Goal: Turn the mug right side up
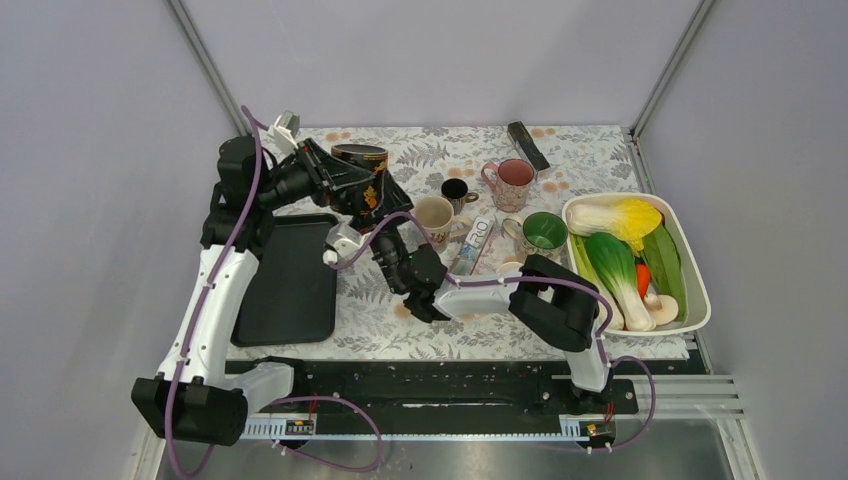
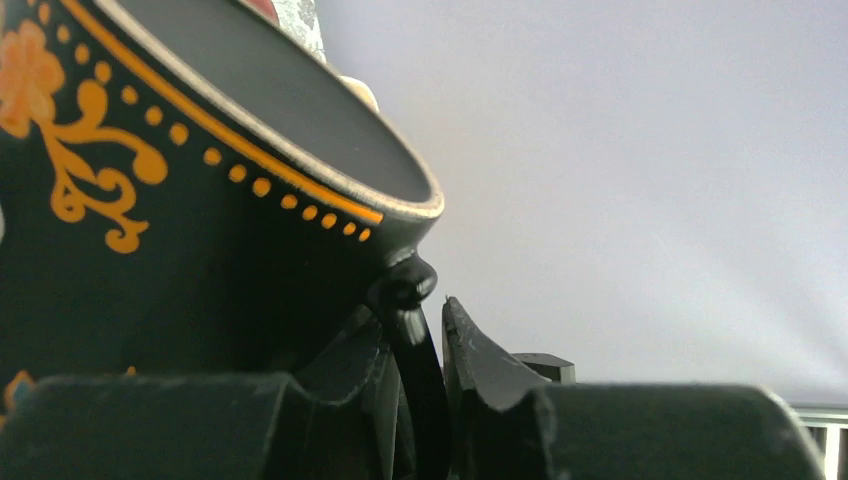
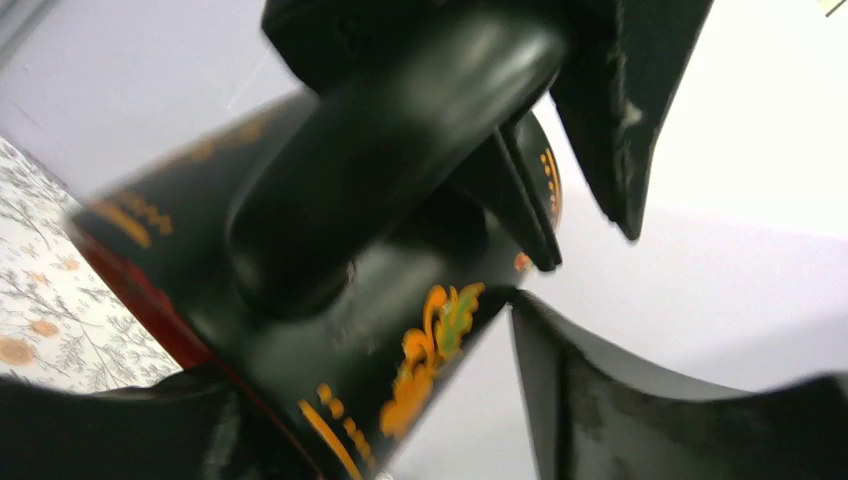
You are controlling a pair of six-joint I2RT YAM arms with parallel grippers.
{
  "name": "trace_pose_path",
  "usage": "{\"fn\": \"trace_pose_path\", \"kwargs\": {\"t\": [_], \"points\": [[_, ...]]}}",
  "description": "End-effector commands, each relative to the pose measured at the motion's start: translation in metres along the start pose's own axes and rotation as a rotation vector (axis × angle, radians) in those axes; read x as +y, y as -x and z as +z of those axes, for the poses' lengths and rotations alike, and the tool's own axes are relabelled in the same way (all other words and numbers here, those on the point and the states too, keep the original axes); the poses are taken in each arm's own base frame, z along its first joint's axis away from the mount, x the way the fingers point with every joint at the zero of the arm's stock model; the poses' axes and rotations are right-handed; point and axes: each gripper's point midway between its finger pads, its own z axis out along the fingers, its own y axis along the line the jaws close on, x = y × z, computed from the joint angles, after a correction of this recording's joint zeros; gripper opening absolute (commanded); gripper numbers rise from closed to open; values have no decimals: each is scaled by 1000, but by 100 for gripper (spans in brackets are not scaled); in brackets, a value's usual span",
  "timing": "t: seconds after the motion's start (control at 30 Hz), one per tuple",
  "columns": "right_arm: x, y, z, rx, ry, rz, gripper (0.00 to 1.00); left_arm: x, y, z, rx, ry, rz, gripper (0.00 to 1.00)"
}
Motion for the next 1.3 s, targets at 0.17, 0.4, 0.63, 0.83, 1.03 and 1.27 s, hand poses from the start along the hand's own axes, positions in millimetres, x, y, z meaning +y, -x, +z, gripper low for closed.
{"fn": "trace_pose_path", "kwargs": {"t": [0.17, 0.4, 0.63, 0.83, 1.03, 1.27], "points": [[-58, 15, 4, -20, -137, 180, 13, -28, 4, -8, -50, -113, 139, 0], [-66, 8, -5, 2, -134, 196, 0, 0, 6, -4, -64, -18, 128, 28], [-76, -1, -16, 34, -137, 216, 0, 24, 17, -12, -110, 91, 189, 63], [-79, 0, -13, 43, -148, 172, 0, 30, 15, -18, -99, 120, 235, 74], [-81, -5, -12, 87, -78, 185, 0, 39, 35, -49, -159, 240, 435, 93], [-72, -10, -15, 170, 108, 252, 0, 22, 55, -78, -178, 264, 681, 99]]}}
